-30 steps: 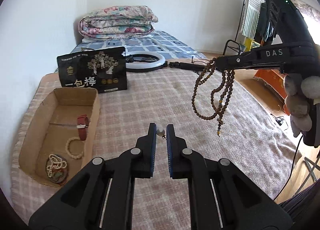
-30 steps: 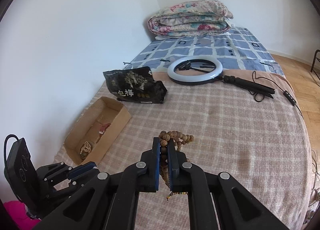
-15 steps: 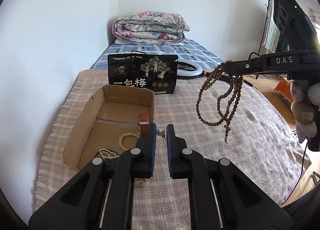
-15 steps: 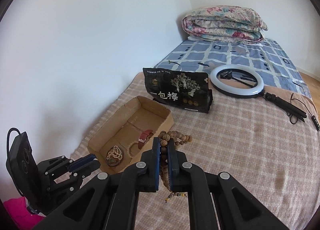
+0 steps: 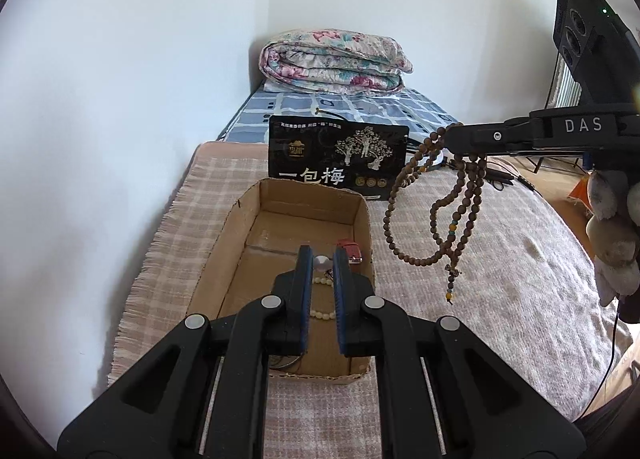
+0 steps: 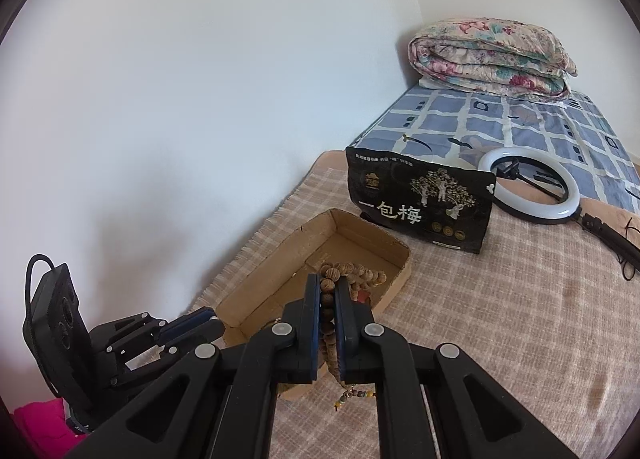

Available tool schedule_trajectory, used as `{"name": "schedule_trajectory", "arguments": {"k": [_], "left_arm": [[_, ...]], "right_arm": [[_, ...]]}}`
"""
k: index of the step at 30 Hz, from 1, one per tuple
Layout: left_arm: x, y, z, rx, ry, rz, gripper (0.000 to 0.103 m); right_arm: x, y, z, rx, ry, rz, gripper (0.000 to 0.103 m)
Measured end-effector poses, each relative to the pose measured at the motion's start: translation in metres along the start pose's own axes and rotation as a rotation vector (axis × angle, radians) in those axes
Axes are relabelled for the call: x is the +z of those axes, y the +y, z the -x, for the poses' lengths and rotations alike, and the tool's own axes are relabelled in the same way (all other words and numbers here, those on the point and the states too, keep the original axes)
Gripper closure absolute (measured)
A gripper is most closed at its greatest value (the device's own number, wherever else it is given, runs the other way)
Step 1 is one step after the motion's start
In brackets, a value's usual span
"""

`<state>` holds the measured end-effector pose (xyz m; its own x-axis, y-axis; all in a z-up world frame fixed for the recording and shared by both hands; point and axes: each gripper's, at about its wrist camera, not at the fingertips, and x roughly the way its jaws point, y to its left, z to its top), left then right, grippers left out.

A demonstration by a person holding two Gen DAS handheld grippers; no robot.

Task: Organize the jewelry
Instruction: 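Carry the hanging mala and the pearl over the cardboard tray, then open the right tool to drop the mala while the left tool releases the pearl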

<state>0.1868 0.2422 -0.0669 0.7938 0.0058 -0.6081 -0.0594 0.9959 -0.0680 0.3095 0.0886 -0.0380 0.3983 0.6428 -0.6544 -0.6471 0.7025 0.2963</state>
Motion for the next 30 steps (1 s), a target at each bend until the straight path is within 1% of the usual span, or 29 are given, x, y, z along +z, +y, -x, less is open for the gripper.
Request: {"name": "schedule_trajectory", "arguments": {"k": [7, 11, 16, 21, 24, 25, 26, 27, 28, 29, 30], "left_arm": [[0.002, 0.017, -0.009, 0.018, 0.011, 0.032, 0.095], [0.000, 0.024, -0.016, 0.024, 0.027, 0.045, 0.095], [-0.004, 0.030, -0.020, 0.028, 0.042, 0.056, 0.095], [-0.003, 0.035, -0.023, 0.034, 0.047, 0.071, 0.095], [-0.002, 0.035, -0.024, 0.042, 0.045, 0.073, 0.095], [-0.002, 0.035, -0.024, 0.045, 0.045, 0.072, 0.095], [-0.002, 0.035, -0.024, 0.050, 0.047, 0.071, 0.095], [-0.002, 0.035, -0.025, 0.055, 0.050, 0.071, 0.092], [-0.002, 0.035, -0.025, 0.057, 0.052, 0.073, 0.077], [-0.002, 0.036, -0.024, 0.057, 0.046, 0.076, 0.061], [-0.002, 0.036, -0.022, 0.060, 0.035, 0.076, 0.056]], "right_arm": [[0.013, 0.013, -0.024, 0.048, -0.007, -0.001, 0.099], [0.017, 0.019, -0.043, 0.078, 0.008, -0.006, 0.099], [0.016, 0.025, -0.064, 0.086, 0.033, 0.002, 0.099], [0.015, 0.019, -0.079, 0.084, 0.048, -0.018, 0.099], [0.015, 0.016, -0.085, 0.070, 0.053, -0.024, 0.091], [0.015, 0.015, -0.086, 0.069, 0.050, -0.027, 0.083], [0.015, 0.014, -0.086, 0.063, 0.047, -0.030, 0.079], [0.015, 0.013, -0.087, 0.053, 0.046, -0.033, 0.070], [0.015, 0.012, -0.088, 0.043, 0.048, -0.036, 0.065], [0.015, 0.011, -0.088, 0.034, 0.050, -0.038, 0.064], [0.015, 0.010, -0.089, 0.021, 0.050, -0.041, 0.055]]}}
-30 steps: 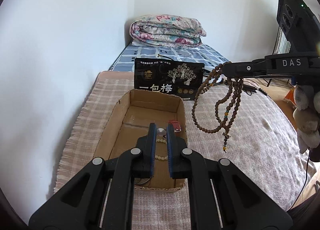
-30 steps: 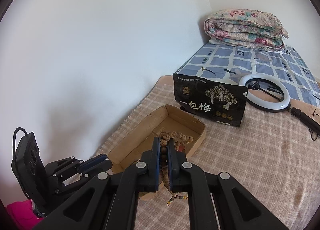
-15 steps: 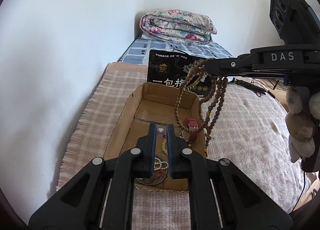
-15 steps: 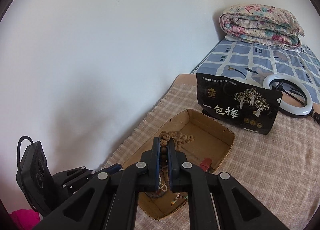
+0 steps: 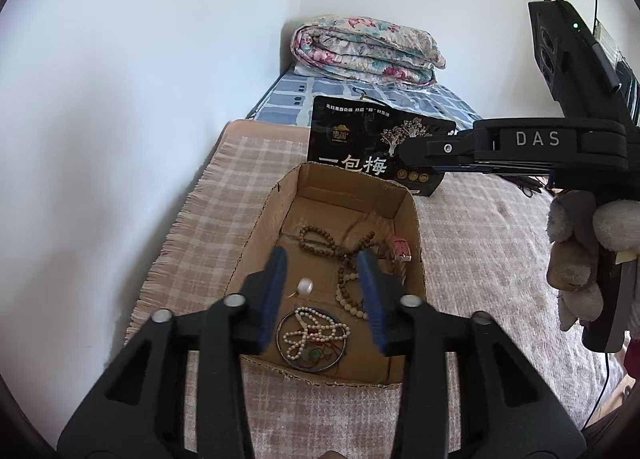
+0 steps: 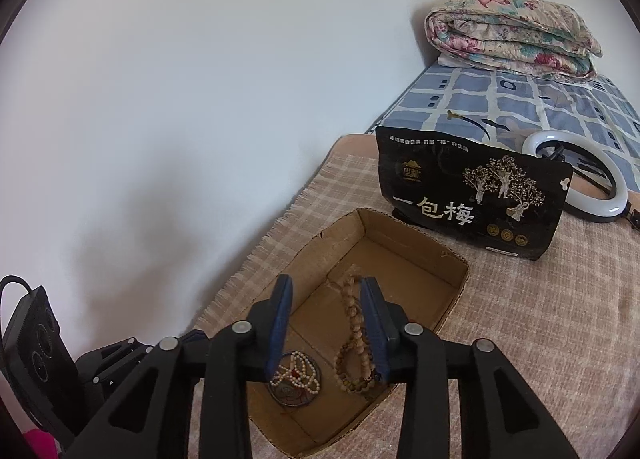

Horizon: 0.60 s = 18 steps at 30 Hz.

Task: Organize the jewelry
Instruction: 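Open the right tool to drop the mala while the left tool releases the pearl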

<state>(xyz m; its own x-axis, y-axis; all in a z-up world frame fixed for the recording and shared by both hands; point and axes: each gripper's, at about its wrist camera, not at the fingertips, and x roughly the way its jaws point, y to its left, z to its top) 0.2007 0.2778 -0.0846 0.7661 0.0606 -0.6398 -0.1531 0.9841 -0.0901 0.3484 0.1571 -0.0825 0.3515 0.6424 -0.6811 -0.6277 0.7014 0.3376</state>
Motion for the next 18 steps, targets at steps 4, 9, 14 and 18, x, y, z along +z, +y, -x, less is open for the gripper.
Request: {"name": "schedule_trajectory", "arguments": {"k": [4, 9, 14, 18], "left_arm": [[0.000, 0.001, 0.003, 0.010, -0.011, 0.001, 0.049], [0.002, -0.001, 0.010, 0.012, -0.028, 0.005, 0.038], [0.002, -0.003, 0.018, 0.019, -0.040, 0.004, 0.038], [0.002, -0.005, 0.025, 0.022, -0.049, 0.004, 0.037]], "right_arm": [[0.000, -0.003, 0.002, -0.065, -0.017, 0.004, 0.028], [-0.001, -0.005, 0.005, -0.133, -0.025, 0.020, 0.016], [-0.003, -0.005, 0.011, -0.196, -0.034, 0.037, 0.011], [-0.005, 0.001, 0.021, -0.253, -0.058, 0.065, 0.005]]}}
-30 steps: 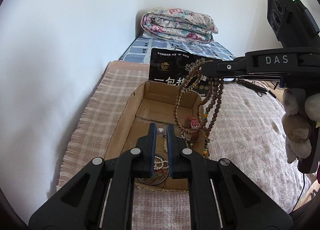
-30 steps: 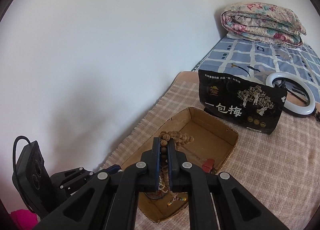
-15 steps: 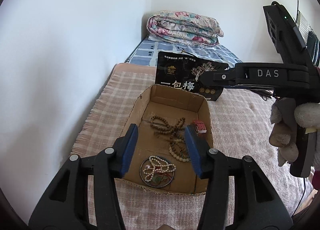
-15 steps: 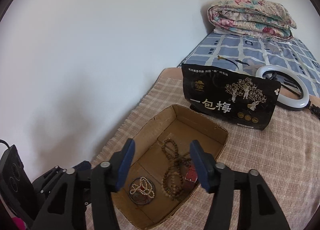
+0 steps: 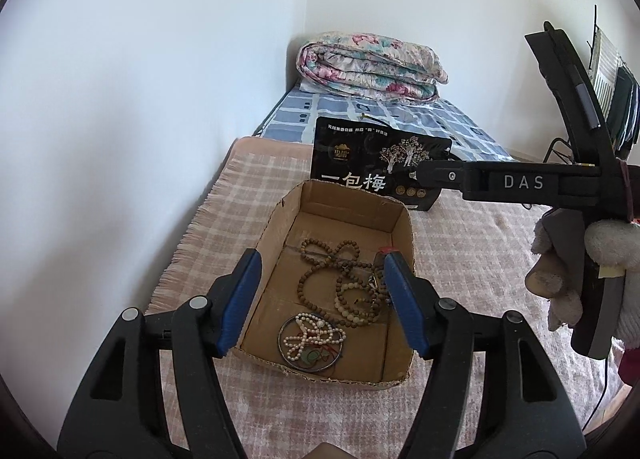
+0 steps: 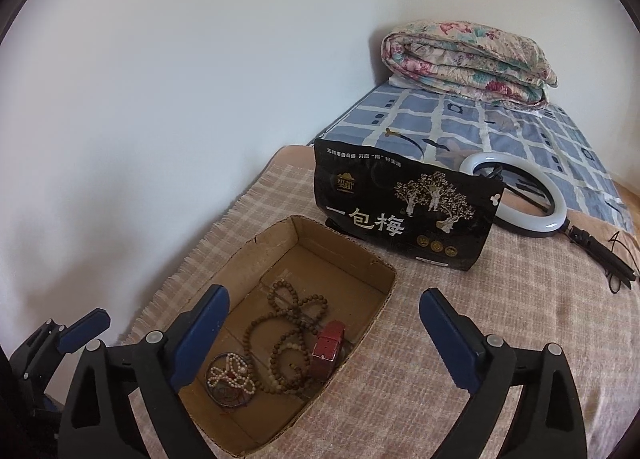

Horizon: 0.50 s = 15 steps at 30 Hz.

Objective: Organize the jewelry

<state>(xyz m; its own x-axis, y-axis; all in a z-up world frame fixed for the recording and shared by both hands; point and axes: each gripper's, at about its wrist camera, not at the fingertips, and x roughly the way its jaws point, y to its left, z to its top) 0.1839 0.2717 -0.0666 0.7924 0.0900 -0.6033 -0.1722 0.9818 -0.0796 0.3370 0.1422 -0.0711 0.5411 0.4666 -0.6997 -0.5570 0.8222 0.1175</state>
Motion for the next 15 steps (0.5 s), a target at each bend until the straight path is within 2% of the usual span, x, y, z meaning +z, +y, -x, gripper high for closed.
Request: {"name": "schedule_trajectory", "arguments": {"k": [6, 10, 15], "left_arm": [[0.000, -0.006, 0.013, 0.003, -0.026, 0.000, 0.031], [0.000, -0.009, 0.022, 0.006, -0.036, -0.002, 0.030], [-0.003, -0.010, 0.038, 0.018, -0.051, 0.031, 0.023]], "right_arm": [[-0.002, 0.004, 0.021, -0.044, -0.035, 0.028, 0.000], [-0.004, 0.005, 0.034, -0.050, -0.048, 0.030, 0.000], [-0.009, 0.003, 0.053, -0.063, -0.073, 0.017, 0.000]]}}
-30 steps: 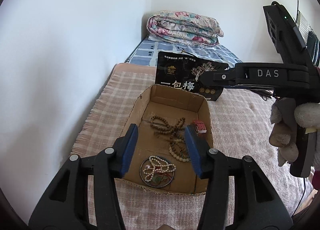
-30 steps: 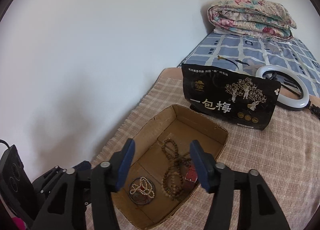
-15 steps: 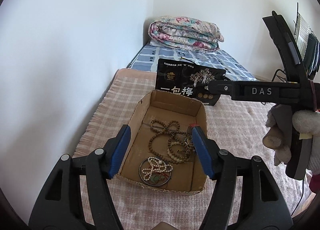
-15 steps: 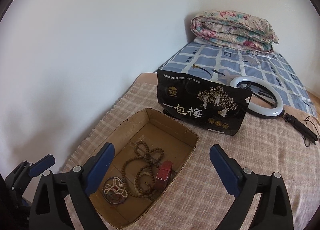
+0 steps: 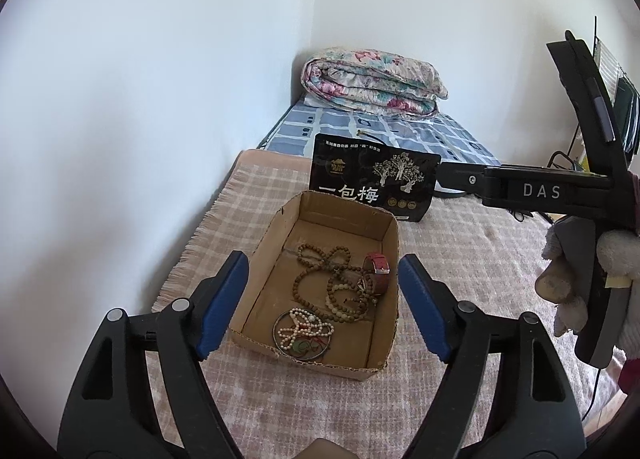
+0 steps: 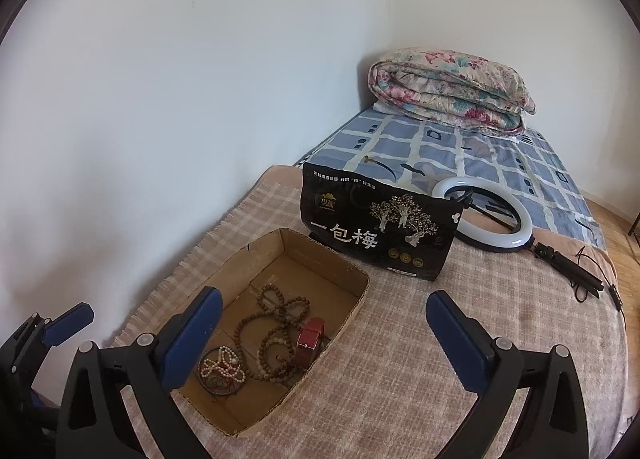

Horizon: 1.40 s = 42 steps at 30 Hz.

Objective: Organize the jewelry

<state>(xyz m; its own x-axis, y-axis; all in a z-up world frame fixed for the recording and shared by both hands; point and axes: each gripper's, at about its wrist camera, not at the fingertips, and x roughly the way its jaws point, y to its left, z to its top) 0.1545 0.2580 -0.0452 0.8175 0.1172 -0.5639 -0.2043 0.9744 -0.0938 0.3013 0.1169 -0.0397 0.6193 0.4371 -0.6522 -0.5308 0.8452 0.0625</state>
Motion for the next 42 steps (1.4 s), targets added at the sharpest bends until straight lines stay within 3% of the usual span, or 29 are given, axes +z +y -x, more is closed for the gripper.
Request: {"name": "schedule_trajectory", "arguments": {"k": [7, 24, 27, 29, 42], "left_arm": [[-0.002, -0.008, 0.023, 0.034, -0.021, -0.004, 0.017], [-0.020, -0.048, 0.061, 0.052, -0.019, -0.093, 0.016], [-0.023, -0.052, 0.064, 0.048, -0.012, -0.093, 0.014], [-0.025, -0.053, 0.065, 0.043, -0.009, -0.092, 0.006], [-0.036, -0.062, 0.066, 0.059, 0.024, -0.115, 0.005]], "right_arm": [[-0.009, -0.006, 0.028, -0.014, -0.028, -0.005, 0.000], [-0.060, -0.031, 0.096, -0.072, -0.139, 0.009, 0.000], [-0.069, -0.033, 0.099, -0.073, -0.143, 0.011, 0.000], [-0.073, -0.034, 0.099, -0.073, -0.142, 0.008, 0.000], [-0.098, -0.046, 0.094, -0.093, -0.129, 0.000, 0.000]]}}
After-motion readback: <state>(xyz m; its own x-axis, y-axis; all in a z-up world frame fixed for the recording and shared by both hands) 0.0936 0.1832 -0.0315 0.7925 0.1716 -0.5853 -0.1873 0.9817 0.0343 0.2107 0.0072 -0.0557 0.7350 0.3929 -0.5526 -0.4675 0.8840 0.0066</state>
